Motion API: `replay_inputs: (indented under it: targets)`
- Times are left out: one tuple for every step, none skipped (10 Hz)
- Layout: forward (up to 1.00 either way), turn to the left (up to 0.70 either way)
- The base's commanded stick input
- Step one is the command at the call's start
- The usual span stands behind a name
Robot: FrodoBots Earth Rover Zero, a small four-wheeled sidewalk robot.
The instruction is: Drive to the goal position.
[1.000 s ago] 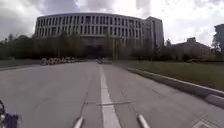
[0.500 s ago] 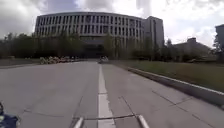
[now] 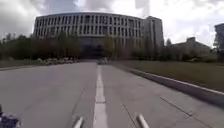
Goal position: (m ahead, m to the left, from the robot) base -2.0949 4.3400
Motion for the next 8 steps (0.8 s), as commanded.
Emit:
replay_inputs:
  targets:
    - [0.7,0.18]
    - [0.7,0.35]
    - [0.7,0.2]
    - [0.7,0.09]
    - [0.7,0.0]
    - [0.7,0.0]
    - [0.7,0.0]
    - [0.7,0.0]
